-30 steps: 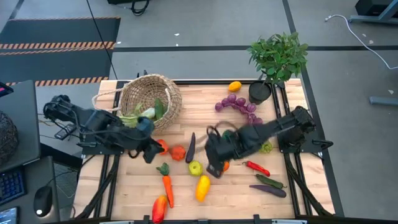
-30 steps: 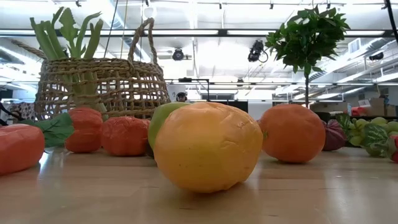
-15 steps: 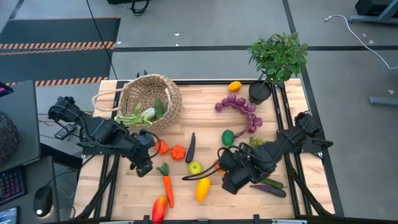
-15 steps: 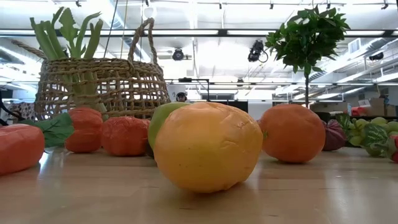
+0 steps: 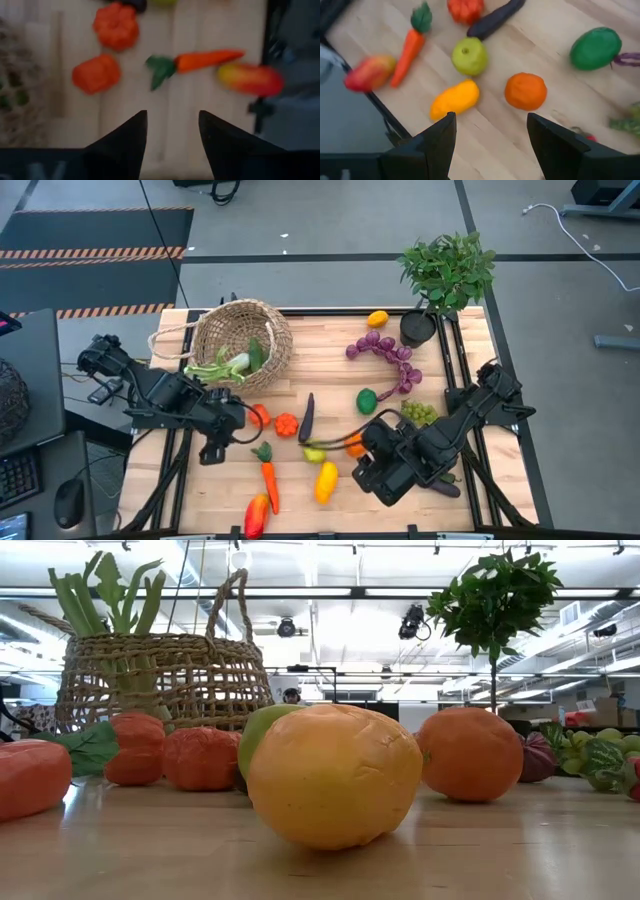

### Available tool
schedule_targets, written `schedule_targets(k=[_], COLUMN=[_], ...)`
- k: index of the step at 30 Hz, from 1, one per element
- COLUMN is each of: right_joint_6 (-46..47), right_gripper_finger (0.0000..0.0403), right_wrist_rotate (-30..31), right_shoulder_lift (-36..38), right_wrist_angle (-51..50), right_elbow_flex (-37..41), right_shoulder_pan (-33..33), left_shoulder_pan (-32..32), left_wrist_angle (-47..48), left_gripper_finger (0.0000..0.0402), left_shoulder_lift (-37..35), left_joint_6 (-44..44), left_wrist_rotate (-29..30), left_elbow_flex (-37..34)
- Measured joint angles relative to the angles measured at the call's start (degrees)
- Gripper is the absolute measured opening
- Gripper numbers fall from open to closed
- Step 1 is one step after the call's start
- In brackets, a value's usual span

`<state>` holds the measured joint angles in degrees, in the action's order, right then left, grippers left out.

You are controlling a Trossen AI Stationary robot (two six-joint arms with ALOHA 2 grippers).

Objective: Build produce basket
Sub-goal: Put the left orange pumpkin into the brown basket

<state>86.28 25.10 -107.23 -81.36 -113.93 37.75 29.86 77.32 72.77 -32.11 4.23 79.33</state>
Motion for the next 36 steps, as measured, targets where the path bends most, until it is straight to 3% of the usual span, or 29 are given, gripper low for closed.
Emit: schedule_targets(k=[4,13,23,36], right_joint_6=[3.3,3.2,3.8,0.9], right_gripper_finger=[0.0248,0.0248,0.0248,0.0248], right_wrist_rotate=[2.2,0.7,4.0,8.2], right_shoulder_lift=[0.2,0.2,0.5,6.5], right_wrist_angle=[2.0,7.4,12.7,10.5], right_elbow_flex=[-0.1,-0.1,-0.2,-0.2], right_shoulder_pan=[-1.4,-6.3,-4.7,-2.8], left_shoulder_pan=[-1.4,-2.0,-1.9,-1.6], left_wrist_angle=[5.6,7.6,-3.6,-8.1], left_gripper_finger=[0.0228,0.0285,0.0286,0.0282], left_shoulder_lift=[0.0,-0.1,-5.2,-5.8], left_joint_6=[4.2,11.6,11.0,4.6], left_wrist_rotate=[0.0,-2.8,-6.8,-8.0], left_elbow_flex=[0.0,-5.5,-13.0,-17.1])
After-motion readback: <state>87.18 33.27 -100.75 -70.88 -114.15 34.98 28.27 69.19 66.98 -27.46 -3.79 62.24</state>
